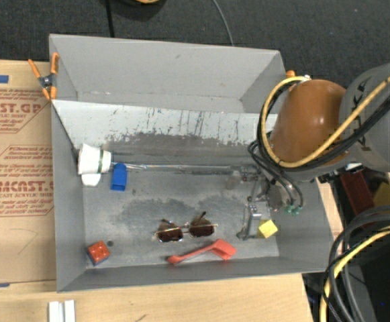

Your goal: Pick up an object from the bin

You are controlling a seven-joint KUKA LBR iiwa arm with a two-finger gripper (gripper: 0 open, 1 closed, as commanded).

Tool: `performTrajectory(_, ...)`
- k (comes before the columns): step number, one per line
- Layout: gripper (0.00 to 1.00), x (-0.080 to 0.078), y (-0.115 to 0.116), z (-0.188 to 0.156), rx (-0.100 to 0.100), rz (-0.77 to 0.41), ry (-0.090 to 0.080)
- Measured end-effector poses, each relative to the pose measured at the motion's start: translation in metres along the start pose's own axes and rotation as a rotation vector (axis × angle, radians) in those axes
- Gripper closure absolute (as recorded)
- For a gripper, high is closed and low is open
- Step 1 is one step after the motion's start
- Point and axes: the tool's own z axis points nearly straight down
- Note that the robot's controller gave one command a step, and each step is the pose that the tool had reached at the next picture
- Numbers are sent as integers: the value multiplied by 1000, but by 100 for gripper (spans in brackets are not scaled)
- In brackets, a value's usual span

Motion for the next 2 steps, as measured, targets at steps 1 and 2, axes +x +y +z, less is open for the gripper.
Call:
performTrajectory(1,0,-2,0,-4,1,-1,-8)
performTrajectory(2,0,1,19,33,0,39,-15)
